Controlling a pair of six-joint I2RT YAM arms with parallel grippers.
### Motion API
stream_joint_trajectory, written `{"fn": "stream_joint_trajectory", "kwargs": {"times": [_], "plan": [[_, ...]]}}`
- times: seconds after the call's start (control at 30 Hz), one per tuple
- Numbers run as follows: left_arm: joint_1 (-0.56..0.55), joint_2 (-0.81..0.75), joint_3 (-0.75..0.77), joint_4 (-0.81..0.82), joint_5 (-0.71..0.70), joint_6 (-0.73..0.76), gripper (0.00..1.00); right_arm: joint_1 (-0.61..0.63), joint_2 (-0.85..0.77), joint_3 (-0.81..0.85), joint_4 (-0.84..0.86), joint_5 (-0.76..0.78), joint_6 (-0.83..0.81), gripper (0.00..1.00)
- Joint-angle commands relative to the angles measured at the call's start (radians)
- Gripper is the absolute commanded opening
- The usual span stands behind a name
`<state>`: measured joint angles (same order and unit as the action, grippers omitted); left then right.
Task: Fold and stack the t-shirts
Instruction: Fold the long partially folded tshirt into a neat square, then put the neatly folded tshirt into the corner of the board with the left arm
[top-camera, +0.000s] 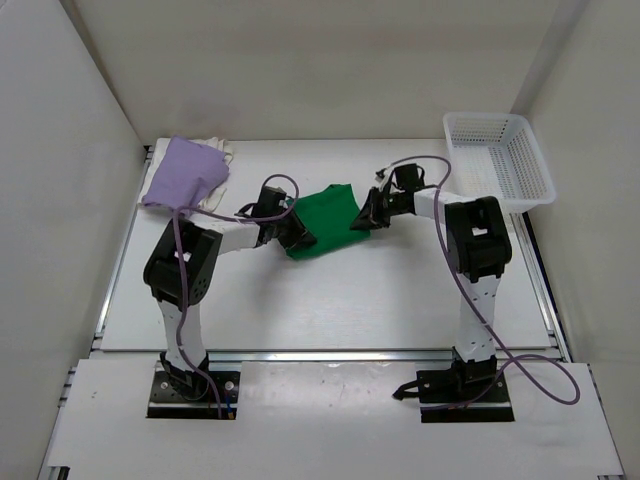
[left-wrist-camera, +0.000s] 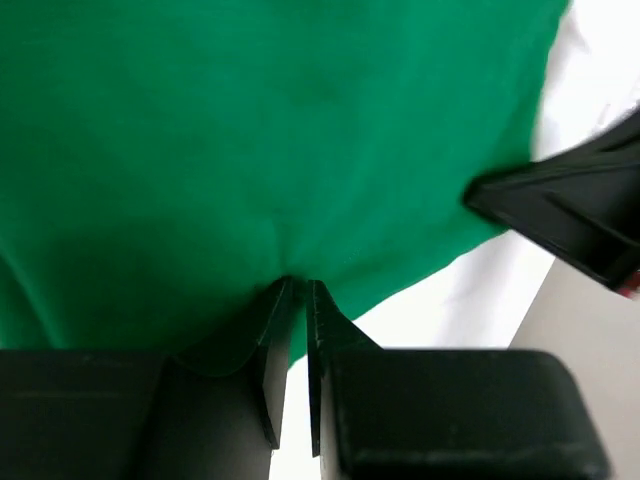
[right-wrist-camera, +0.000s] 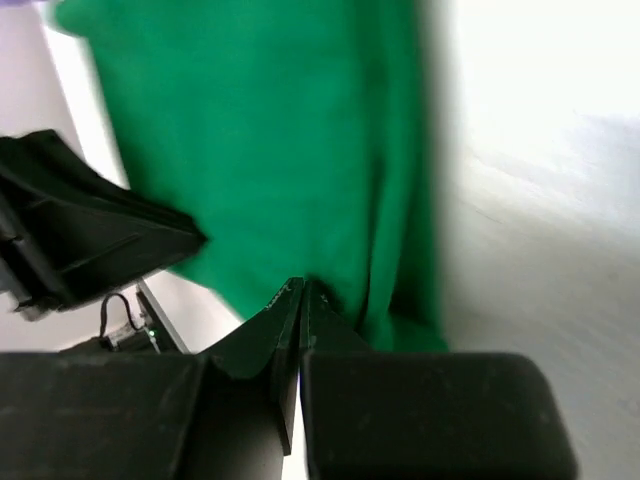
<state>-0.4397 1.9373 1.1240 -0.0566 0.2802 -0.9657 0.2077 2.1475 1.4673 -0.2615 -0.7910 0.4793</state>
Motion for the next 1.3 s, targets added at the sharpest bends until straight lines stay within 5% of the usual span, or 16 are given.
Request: {"fn": "stream_joint_trajectory", "kwargs": {"times": [0.0, 0.2, 0.23, 0.33, 0.37, 0.67, 0.9, 1.27], "plan": [[0.021, -0.052, -0.061, 0.044, 0.028, -0.004, 0.24, 0.002, -0.012, -0.073, 0.122, -0.016, 0.06, 0.0], [0.053, -0.125, -0.234, 0.171, 0.068, -0.031, 0.32, -0.042, -0.021, -0.148, 0.156, 0.007, 0.065, 0.01], [0.059, -0.136, -0.242, 0.172, 0.079, -0.031, 0.4, -0.037, -0.023, -0.127, 0.127, 0.001, 0.047, 0.0], [0.091, -0.224, -0.225, 0.108, 0.056, 0.019, 0.91, -0.03, -0.034, -0.053, 0.052, 0.007, 0.012, 0.01], [0.101, -0.231, -0.214, 0.062, 0.028, 0.034, 0.98, -0.019, -0.044, -0.015, 0.015, 0.001, 0.002, 0.03], [0.209, -0.253, -0.234, 0.018, -0.038, 0.131, 0.98, -0.019, -0.299, -0.001, -0.128, 0.039, -0.059, 0.53], [0.187, -0.095, -0.147, 0.044, -0.056, 0.173, 0.97, -0.091, -0.593, -0.232, -0.148, 0.026, -0.085, 0.52], [0.053, 0.103, -0.082, 0.293, -0.059, 0.012, 0.66, -0.148, -0.793, -0.456, -0.038, -0.054, 0.038, 0.5]]}}
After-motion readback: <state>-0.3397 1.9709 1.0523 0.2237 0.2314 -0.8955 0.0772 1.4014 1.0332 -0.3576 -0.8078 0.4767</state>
